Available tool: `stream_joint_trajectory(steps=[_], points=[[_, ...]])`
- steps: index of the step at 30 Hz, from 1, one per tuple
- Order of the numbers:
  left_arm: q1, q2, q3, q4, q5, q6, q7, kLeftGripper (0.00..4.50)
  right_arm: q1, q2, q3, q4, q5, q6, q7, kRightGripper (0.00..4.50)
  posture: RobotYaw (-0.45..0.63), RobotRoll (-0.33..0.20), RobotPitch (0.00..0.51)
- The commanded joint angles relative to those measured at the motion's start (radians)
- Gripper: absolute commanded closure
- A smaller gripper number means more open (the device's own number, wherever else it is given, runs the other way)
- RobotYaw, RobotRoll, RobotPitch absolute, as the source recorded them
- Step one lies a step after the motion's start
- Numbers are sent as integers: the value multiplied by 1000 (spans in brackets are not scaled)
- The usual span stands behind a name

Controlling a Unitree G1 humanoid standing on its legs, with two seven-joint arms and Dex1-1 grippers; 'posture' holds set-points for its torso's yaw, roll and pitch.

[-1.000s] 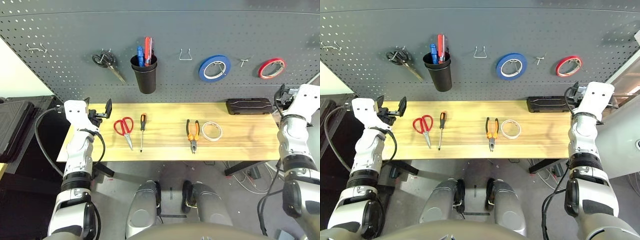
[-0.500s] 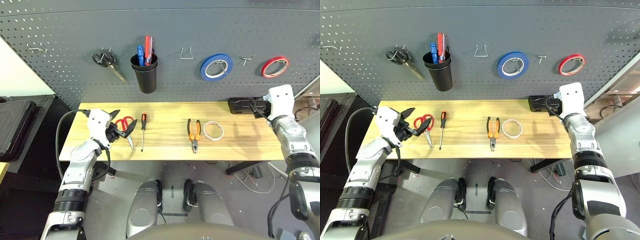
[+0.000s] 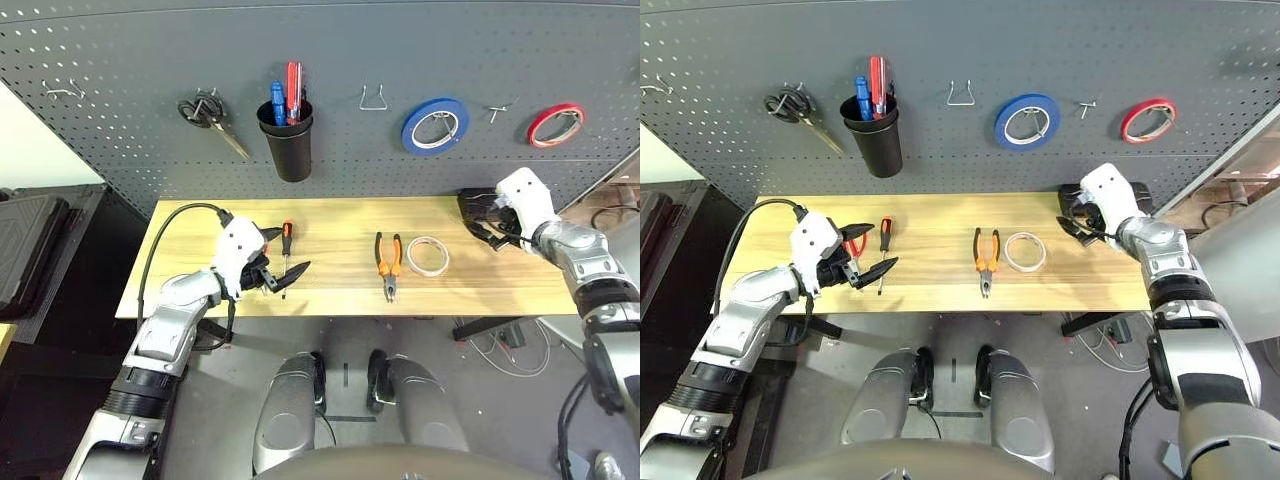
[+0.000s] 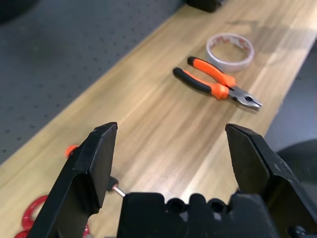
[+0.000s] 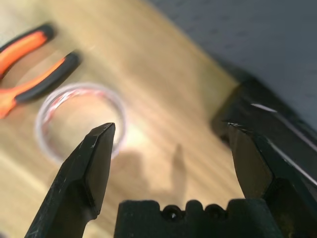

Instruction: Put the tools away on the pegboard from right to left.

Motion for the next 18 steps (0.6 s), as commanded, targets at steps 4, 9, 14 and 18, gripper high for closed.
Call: stream_joint_trajectory(steps=[4, 9, 14, 18], points=[[19, 41, -68, -65, 53, 73, -24, 33, -65, 32, 98, 110, -95, -12, 79, 0, 144, 0, 272], [33, 58, -82, -90, 66, 90, -31, 33, -95, 62, 140, 148, -135, -38, 108, 0, 164, 0, 293], [40, 60, -82, -99, 73, 93, -20, 33, -110, 89, 176, 166, -166, -55, 139, 0, 176, 0, 295], [48, 56, -83, -109, 79, 97, -12, 33, -115, 105, 227, 186, -219, -62, 134, 0, 191, 0, 297]])
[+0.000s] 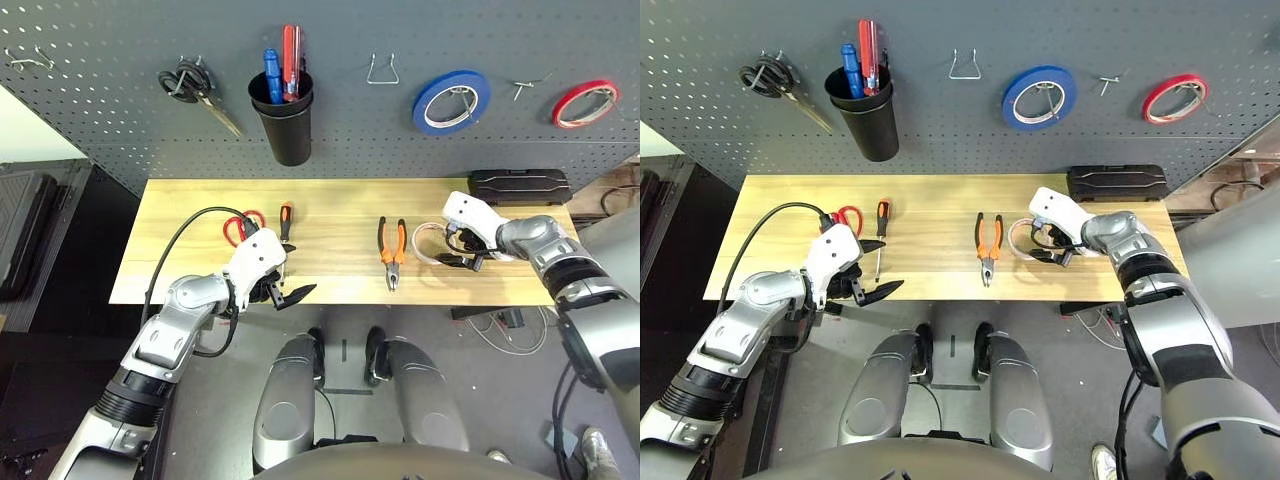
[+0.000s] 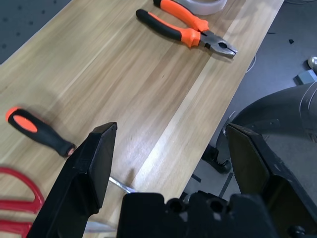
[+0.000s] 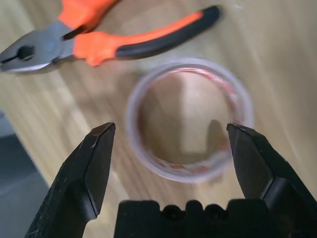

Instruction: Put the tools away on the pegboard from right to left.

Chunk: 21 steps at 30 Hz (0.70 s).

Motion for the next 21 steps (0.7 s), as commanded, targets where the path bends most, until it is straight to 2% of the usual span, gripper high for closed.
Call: stream_joint_trajectory(steps=[1, 10, 11, 14, 21], points=[[27, 2, -17, -32, 17, 14, 6, 33, 2, 12, 47, 35, -54, -7, 4, 0, 194, 0, 298], [58, 4, -9, -74, 20, 41, 27, 33, -12, 73, 92, 88, -124, 7, -59, 0, 228, 0, 310], [61, 5, -8, -80, 20, 45, 29, 7, -14, 78, 94, 93, -129, 14, -68, 182, 233, 0, 311], [66, 6, -8, -90, 20, 53, 34, 0, -20, 86, 99, 103, -139, 22, -92, 985, 243, 0, 313], [72, 4, -2, -98, 21, 60, 48, 0, -30, 63, 87, 94, -138, 24, -151, 3697, 252, 0, 297]])
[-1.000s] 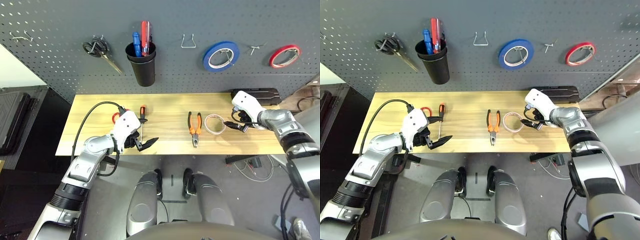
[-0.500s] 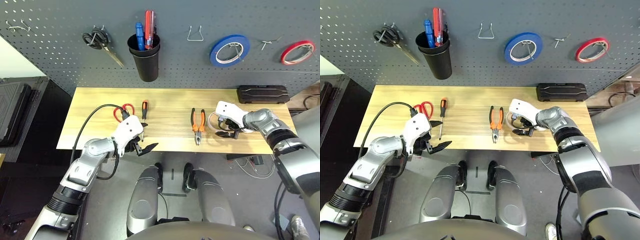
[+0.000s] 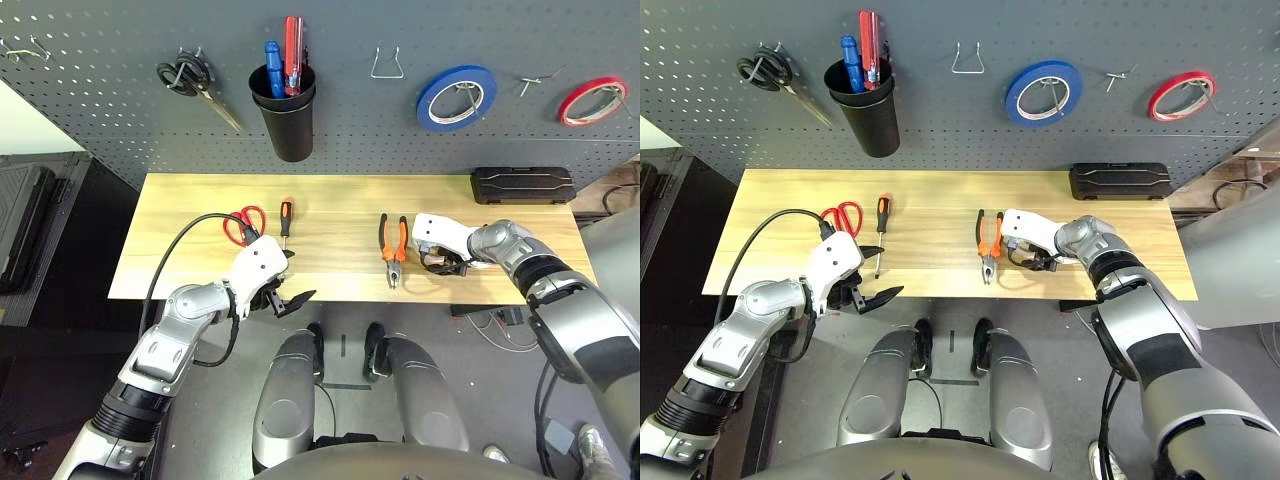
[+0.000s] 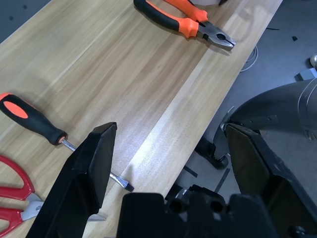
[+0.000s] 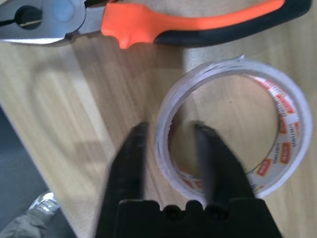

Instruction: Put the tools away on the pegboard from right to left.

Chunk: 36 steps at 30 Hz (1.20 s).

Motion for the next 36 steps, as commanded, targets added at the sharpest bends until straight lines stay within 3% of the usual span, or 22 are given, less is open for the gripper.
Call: stream_joint_trajectory(steps=[1, 2, 9, 18, 23, 28, 36], points=[[20, 1, -5, -23, 9, 5, 7, 0, 19, -28, -11, 11, -1, 1, -29, 4077, 252, 0, 294], [18, -2, -5, -20, 9, 1, 10, 0, 23, -40, -21, 4, 9, -1, -34, 4476, 252, 0, 289], [-2, -25, -1, -12, -9, -34, 12, 0, 87, -120, -64, -75, 40, -65, -96, 4476, 239, 0, 258], [-25, -58, 40, -32, -67, -70, -1, 0, 376, -235, -194, -463, 115, -168, -298, 4476, 218, 0, 208], [-42, -61, 61, -43, -92, -62, -5, 0, 586, -219, -309, -742, 157, -137, -454, 4476, 208, 0, 193], [-65, -67, 69, -40, -108, -59, -7, 0, 721, -189, -375, -926, 154, -100, -568, 4476, 195, 0, 183], [-101, -70, 70, -10, -123, -65, -16, 0, 777, -173, -432, -1117, 130, -91, -671, 4476, 164, 0, 170]])
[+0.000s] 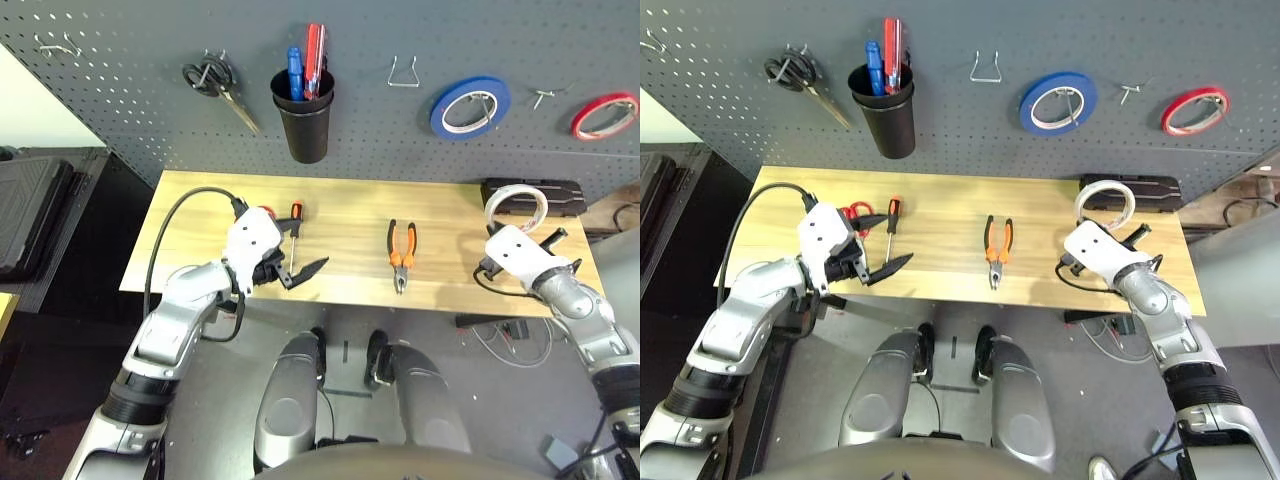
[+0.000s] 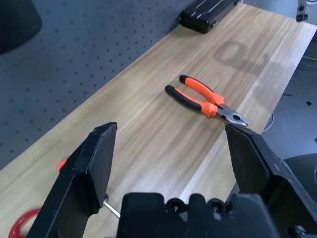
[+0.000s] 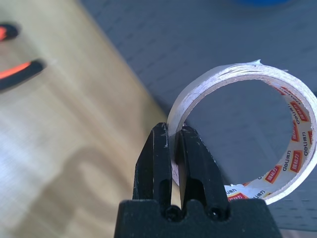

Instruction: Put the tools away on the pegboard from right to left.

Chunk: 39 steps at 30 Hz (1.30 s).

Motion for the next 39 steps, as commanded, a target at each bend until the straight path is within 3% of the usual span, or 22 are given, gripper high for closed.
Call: stream_joint_trajectory(steps=[1, 8, 23, 31, 39], points=[[-5, -4, -8, 20, -7, -6, -15, 0, 1, -6, -35, -55, -5, 0, -29, 4476, 161, 0, 170], [-27, -16, -18, 52, 2, -21, -20, 0, -136, -31, -51, -73, 6, 14, -10, 4476, 148, 0, 162], [-31, -19, -12, 71, 8, -40, -10, 0, -423, -19, -23, 104, -6, 17, -18, 4476, 179, 0, 153], [-24, -21, -13, 65, 9, -37, 2, 0, -493, -16, -8, 206, 8, 57, 29, 4476, 187, 0, 152], [-30, -21, -17, 69, 10, -33, 6, 0, -481, 3, 18, 266, 33, 114, 108, 4476, 182, 0, 149]])
